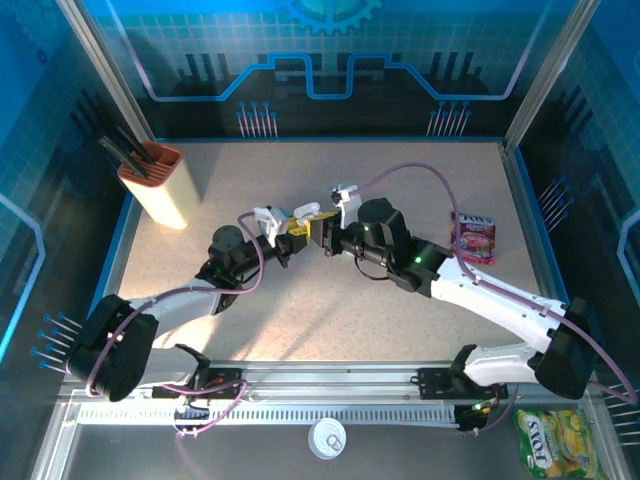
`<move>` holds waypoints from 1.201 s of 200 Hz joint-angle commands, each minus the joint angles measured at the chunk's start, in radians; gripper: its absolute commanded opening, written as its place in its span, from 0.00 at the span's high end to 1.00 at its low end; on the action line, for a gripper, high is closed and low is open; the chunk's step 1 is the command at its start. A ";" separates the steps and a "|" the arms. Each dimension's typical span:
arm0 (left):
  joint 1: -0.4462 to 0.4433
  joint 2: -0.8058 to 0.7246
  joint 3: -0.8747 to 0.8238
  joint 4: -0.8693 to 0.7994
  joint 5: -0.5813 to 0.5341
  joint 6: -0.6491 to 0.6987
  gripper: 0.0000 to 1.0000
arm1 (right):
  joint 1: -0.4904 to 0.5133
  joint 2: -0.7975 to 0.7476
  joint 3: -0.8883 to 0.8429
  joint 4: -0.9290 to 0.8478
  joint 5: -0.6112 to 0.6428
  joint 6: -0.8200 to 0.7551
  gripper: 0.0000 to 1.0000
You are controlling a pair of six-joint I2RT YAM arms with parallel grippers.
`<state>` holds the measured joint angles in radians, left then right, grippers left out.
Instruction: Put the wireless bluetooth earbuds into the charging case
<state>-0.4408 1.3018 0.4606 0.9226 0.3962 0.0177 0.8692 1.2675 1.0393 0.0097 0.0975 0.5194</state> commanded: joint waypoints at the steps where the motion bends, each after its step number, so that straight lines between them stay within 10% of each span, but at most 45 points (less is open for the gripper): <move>1: -0.019 -0.003 -0.005 0.045 -0.010 0.040 0.85 | -0.008 0.005 0.006 0.071 0.013 -0.031 0.83; 240: -0.042 -0.096 0.051 -0.088 -0.034 -0.070 0.86 | -0.021 0.132 -0.044 0.166 0.014 0.010 0.81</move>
<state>-0.4744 1.2346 0.4644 0.8101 0.3840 -0.0059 0.8623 1.3903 1.0313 0.1402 0.0784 0.5083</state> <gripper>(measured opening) 0.191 0.185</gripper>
